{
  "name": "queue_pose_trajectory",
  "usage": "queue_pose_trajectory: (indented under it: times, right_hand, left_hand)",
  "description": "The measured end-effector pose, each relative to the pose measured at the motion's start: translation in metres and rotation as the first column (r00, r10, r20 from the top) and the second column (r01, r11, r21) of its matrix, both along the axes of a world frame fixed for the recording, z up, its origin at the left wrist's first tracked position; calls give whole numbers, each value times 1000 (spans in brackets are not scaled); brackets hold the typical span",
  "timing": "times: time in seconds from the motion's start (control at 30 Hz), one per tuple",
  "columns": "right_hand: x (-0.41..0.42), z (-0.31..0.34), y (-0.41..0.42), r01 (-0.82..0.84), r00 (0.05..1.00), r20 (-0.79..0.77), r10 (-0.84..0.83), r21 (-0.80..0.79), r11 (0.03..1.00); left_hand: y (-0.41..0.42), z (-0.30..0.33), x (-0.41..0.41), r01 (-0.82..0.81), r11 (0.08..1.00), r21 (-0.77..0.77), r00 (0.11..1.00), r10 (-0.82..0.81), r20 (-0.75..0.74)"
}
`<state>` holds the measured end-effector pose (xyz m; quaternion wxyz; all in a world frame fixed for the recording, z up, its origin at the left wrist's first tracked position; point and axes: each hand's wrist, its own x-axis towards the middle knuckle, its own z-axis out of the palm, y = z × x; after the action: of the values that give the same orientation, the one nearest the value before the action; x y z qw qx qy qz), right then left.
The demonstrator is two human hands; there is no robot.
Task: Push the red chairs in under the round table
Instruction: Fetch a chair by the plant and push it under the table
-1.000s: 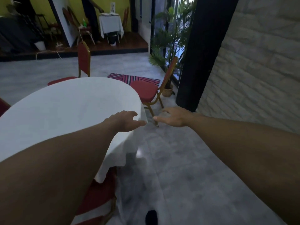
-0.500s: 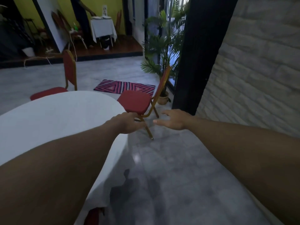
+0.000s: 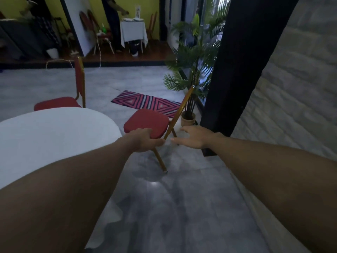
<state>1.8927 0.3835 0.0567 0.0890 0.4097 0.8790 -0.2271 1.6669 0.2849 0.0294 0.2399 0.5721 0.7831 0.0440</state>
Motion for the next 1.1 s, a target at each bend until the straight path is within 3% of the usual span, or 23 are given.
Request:
queue_pose_trajectory:
  times: [0.33,0.57,0.87,1.1]
  right_hand:
    - [17,-12,144,-28,1000,4,29,-26,999]
    - [-6,-25,268,-47,998,45,45,56,997]
    - [-41,-35,404,-101,994,49,101,8,995]
    - [-76,-47,505,-246,967,72,244,19,969]
  left_hand:
    - [129,1,38,-53,998,-30,997,51,-56]
    - [242,-22,23,-69,998,4,997,69,-37]
    - [359,-26,-14,-125,991,-38,991,126,52]
    - [430,-39,-32,-234,968,-87,971,237,32]
